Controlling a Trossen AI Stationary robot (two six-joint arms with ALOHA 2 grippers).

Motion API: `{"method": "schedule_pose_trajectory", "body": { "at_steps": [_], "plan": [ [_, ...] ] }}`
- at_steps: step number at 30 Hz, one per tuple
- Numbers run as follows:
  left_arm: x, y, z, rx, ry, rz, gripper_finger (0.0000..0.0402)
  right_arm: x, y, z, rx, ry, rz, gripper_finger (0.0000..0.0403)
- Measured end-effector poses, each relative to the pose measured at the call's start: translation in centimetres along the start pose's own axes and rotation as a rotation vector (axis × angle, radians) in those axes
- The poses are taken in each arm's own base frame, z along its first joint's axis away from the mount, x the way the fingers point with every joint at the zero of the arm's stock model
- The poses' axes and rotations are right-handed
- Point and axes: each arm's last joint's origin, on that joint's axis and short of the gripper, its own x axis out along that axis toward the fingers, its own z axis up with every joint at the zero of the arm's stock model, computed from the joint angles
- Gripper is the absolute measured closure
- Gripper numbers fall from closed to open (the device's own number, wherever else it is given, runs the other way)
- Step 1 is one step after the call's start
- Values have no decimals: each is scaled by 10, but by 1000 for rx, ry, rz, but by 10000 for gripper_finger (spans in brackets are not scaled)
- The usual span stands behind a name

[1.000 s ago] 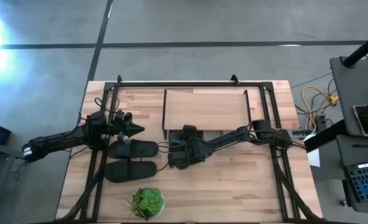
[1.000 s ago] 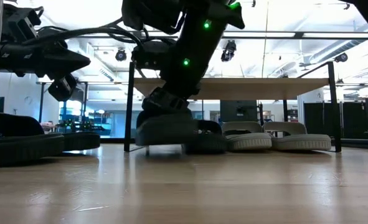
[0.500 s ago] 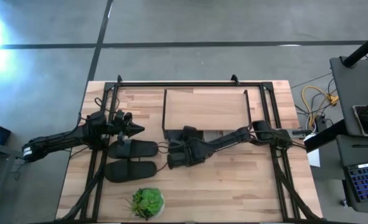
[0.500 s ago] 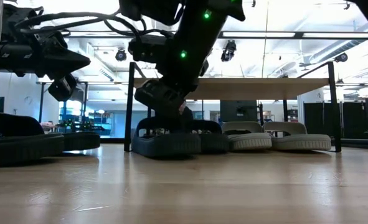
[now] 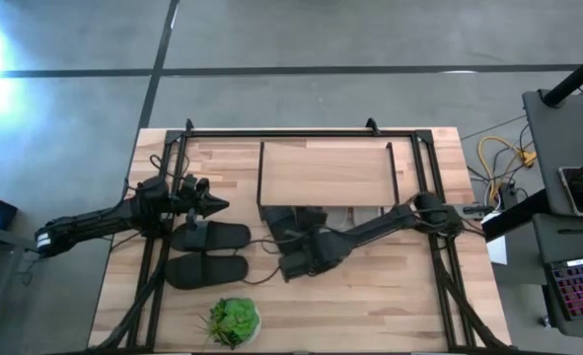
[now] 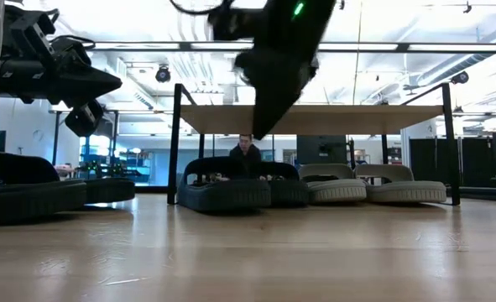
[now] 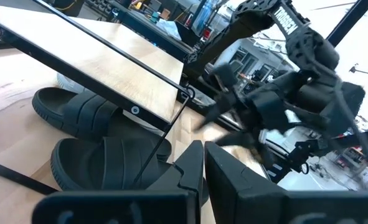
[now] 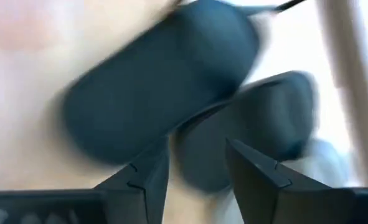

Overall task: Pick and place slides into the shelf
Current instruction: Put the black slipper under the shelf

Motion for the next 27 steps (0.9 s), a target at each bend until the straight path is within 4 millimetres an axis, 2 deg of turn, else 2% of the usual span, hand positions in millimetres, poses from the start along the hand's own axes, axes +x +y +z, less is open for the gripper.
{"method": "schedule_pose_trajectory", "body": {
  "at_steps": [2, 4, 10, 13, 18, 27],
  "plan": [
    [0, 0, 0, 1, -1, -1, 400, -13, 8, -6, -1, 31, 121, 270],
    [0, 0, 0, 0, -1, 0, 400, -26, 19, -13, 26, 28, 157, 290],
    [0, 0, 0, 0, 0, 0, 400, -67, 42, -36, 196, -60, 58, 383],
    [0, 0, 0, 0, -1, 0, 400, -84, 45, -44, 297, -115, -14, 386],
    [0, 0, 0, 0, 0, 0, 400, -90, 40, -40, 441, -82, 13, 381],
    [0, 0, 0, 0, 0, 0, 400, -90, 40, -36, 473, -41, 72, 381]
  ]
}}
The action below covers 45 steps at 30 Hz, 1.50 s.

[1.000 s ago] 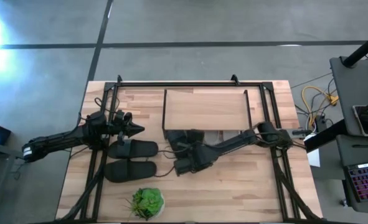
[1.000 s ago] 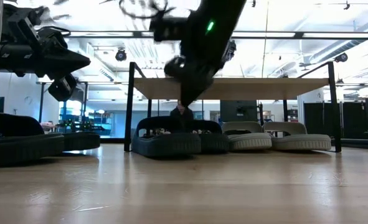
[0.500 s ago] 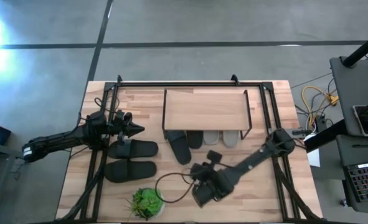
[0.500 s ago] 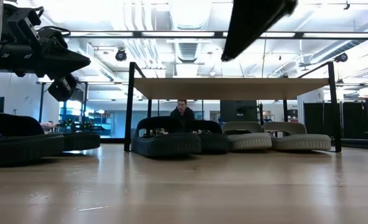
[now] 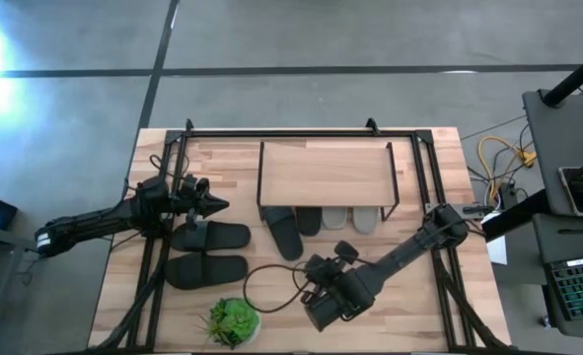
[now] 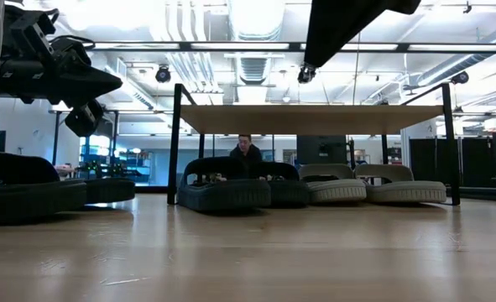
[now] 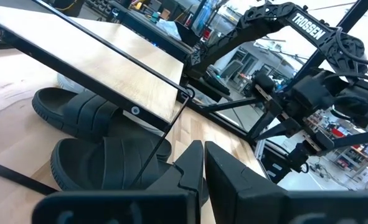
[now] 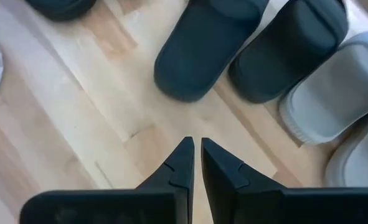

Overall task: Pick and place slides into the shelf
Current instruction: Put the black slipper under the shelf

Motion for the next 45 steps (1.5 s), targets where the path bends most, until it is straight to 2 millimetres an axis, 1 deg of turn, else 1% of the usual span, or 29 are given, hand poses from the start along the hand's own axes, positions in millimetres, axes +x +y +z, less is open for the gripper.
{"method": "schedule_pose_trajectory", "body": {
  "at_steps": [6, 45],
  "plan": [
    [0, 0, 0, 0, 0, 0, 400, 1, 0, 0, 46, 7, 1, 381],
    [0, 0, 0, 0, -1, 0, 400, 6, -3, 6, 51, 2, -12, 380]
  ]
}}
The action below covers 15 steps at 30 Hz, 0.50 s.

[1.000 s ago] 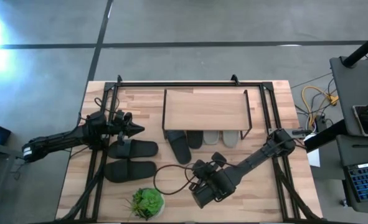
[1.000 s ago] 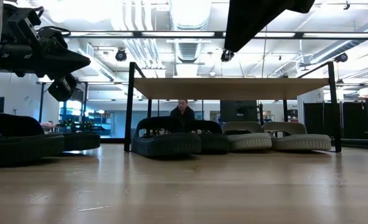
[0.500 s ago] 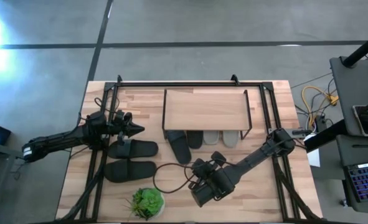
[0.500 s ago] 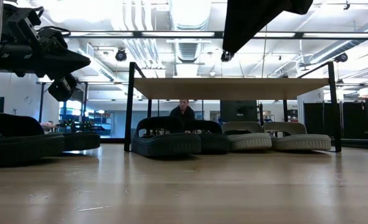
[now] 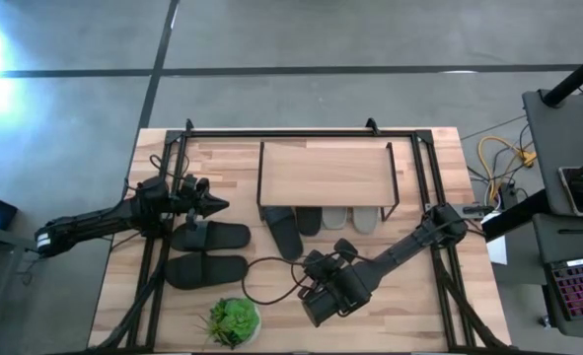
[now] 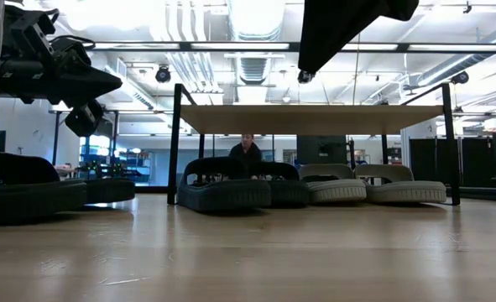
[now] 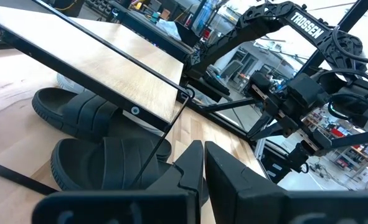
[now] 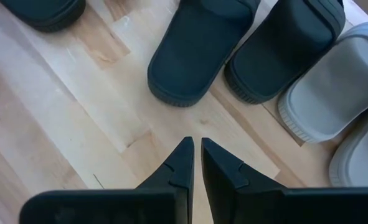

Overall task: Pick and place slides into the shelf
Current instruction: Put the black slipper under the shelf

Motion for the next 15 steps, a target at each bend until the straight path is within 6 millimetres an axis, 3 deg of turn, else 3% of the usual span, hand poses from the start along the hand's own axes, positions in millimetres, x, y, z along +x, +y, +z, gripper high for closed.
{"method": "schedule_pose_trajectory", "body": {
  "at_steps": [9, 15],
  "plan": [
    [0, 0, 0, 0, 0, 0, 400, 2, -1, 1, 2, 7, 0, 380],
    [0, 0, 0, 0, 1, 0, 400, 11, -1, -5, 93, 128, 20, 381]
  ]
}}
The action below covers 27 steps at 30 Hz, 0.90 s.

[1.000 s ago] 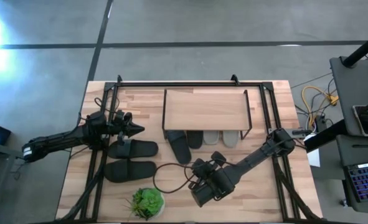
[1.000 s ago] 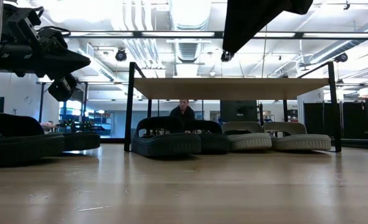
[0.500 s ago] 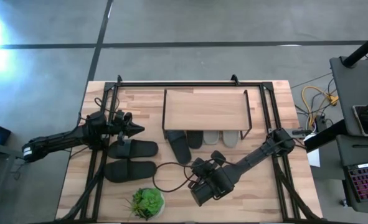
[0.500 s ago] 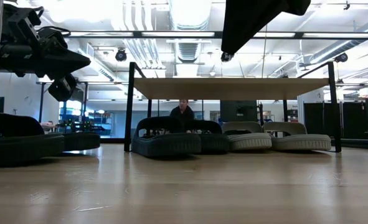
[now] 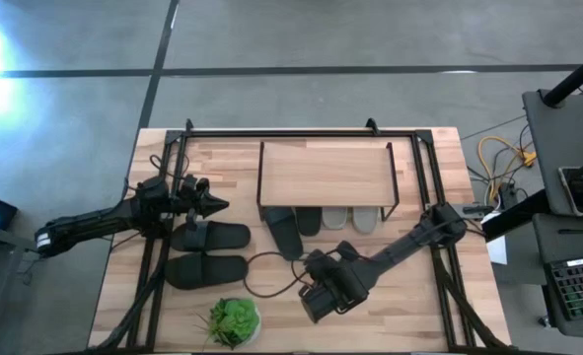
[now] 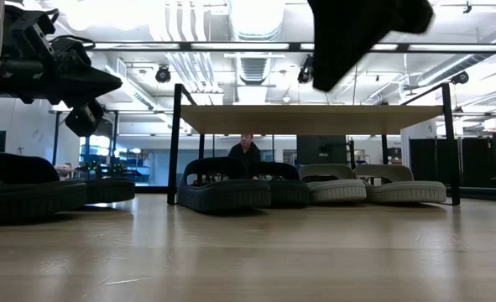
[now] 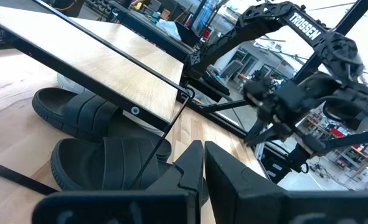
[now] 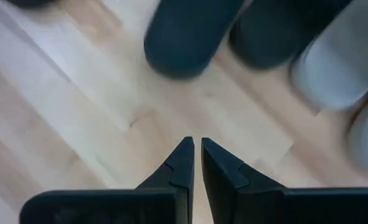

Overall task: Pick and place slides into the shelf
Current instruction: Put the black slipper under the shelf

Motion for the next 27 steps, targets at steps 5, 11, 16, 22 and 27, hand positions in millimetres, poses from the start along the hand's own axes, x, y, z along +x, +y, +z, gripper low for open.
{"method": "schedule_pose_trajectory", "body": {
  "at_steps": [5, 11, 16, 22, 27],
  "plan": [
    [0, 0, 0, 0, -1, 0, 400, 20, 8, -8, 211, 116, 108, 381],
    [0, 0, 0, 0, 0, 0, 400, 49, 12, -5, 457, 129, 201, 381],
    [0, 0, 0, 0, -1, 0, 400, 80, 0, 12, 519, 126, 208, 381],
    [0, 0, 0, 0, 0, 0, 400, 91, -8, 23, 449, 137, 202, 381],
    [0, 0, 0, 0, 0, 0, 400, 100, -15, 31, 425, 145, 186, 381]
  ]
}}
